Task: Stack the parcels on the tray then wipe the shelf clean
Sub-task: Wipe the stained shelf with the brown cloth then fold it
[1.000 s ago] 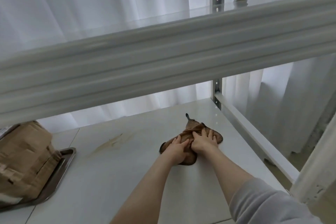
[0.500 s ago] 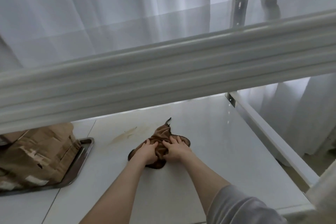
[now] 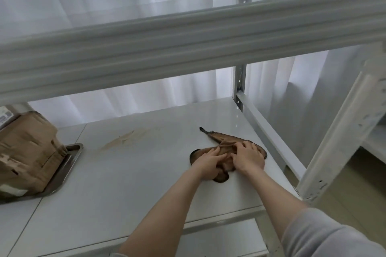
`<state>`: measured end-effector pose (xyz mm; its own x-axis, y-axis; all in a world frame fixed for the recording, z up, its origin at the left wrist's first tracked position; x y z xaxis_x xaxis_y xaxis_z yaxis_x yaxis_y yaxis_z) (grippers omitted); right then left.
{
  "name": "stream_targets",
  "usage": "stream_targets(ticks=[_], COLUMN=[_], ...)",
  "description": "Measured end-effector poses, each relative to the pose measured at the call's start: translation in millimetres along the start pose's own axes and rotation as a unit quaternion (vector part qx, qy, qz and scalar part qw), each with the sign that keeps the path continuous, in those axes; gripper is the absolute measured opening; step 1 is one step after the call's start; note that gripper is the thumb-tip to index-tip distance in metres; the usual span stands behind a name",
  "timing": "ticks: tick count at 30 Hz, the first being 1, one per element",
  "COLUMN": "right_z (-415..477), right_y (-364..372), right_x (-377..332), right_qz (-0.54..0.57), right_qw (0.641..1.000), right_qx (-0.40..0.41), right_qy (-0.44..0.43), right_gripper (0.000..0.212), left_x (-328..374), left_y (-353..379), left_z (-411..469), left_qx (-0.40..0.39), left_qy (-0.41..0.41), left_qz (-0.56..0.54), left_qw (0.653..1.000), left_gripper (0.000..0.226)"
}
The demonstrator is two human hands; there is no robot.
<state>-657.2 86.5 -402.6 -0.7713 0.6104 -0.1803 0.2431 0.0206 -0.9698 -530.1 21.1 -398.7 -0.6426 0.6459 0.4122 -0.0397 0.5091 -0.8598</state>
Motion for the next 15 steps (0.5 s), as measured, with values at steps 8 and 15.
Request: stream_targets(ticks=[8,15], right_z=[-18,-23], right_y=[2,8], right_x=[-29,-101], right_qz=[0.020,0.009], right_qw=[0.999,0.989], right_qx=[0.025,-0.099], right_qy=[0.002,-0.109], right_gripper=[0.048,0.068], left_x=[-13,-69], left_y=[6,-17], left_z=[-32,-59], left_qx=[0.140,0.087], left_qy=[-0.008,-0.116], left_qz=[-0.035,-0.019], left_qw=[0.989,0.989], left_gripper=[0.050,0.066])
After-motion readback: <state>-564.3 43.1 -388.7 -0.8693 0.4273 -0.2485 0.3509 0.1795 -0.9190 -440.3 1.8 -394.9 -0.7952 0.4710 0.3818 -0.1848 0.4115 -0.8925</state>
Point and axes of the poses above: each hand's wrist, its own z-axis towards the middle knuckle, its own y-axis out of the palm, x = y × z, the point moved 1 cm from there along z, towards the middle knuckle, and after that the axes turned 8 degrees about -z, right-handed, at the moved point
